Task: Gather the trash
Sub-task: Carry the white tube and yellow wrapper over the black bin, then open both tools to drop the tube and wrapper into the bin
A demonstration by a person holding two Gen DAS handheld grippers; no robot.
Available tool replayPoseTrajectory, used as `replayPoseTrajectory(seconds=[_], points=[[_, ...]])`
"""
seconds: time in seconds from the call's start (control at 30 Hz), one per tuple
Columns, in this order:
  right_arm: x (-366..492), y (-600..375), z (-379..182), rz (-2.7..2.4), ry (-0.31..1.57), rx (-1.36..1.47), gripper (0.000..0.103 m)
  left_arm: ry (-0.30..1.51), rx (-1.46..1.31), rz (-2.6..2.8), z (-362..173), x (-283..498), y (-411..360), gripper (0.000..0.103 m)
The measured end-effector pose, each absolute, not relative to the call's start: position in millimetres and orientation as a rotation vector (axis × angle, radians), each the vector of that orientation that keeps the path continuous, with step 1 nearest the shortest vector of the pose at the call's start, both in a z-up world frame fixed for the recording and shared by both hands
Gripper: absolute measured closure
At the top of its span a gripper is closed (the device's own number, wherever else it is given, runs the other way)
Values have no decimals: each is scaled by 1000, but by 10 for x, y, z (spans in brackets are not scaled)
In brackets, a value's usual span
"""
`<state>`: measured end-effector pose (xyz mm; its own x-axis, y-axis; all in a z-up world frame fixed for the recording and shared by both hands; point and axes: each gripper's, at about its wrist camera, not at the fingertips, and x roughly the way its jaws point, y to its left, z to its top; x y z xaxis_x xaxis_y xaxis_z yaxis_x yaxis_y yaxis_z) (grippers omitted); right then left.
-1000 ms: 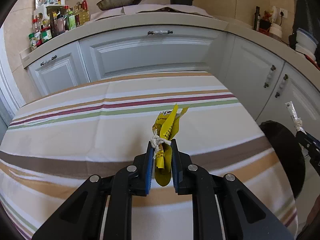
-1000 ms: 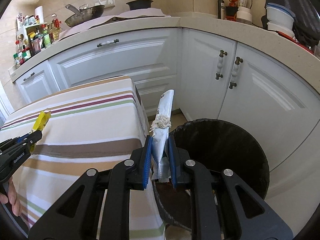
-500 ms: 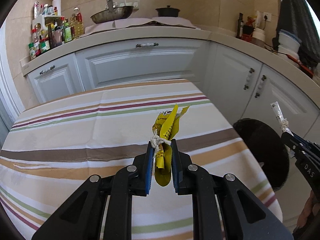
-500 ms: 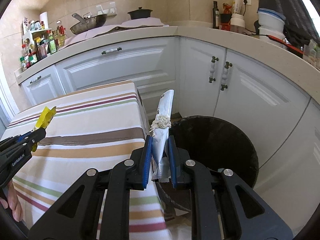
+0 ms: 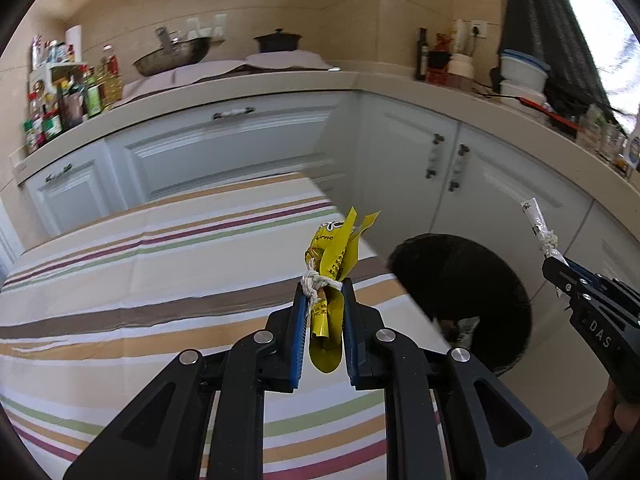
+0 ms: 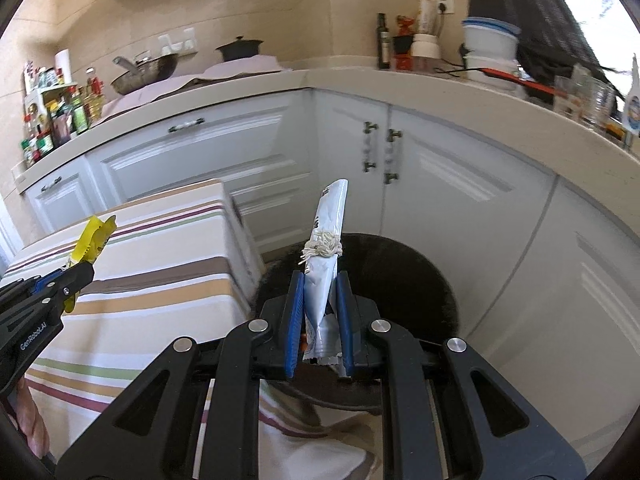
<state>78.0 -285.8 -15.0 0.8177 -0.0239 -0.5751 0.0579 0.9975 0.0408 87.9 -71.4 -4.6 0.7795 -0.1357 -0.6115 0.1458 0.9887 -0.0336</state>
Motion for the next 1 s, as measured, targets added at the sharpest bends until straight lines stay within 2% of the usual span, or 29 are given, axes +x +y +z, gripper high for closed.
replayPoseTrajectory(seconds=[0.53,1.0], points=[[827,-3379,-165,-159,552,75,87,579,77,-288,-38,1081,-1420,86],[1192,-3525,-364,-174,547,86,87,612,112,-318,-250,1479,-1825,86]])
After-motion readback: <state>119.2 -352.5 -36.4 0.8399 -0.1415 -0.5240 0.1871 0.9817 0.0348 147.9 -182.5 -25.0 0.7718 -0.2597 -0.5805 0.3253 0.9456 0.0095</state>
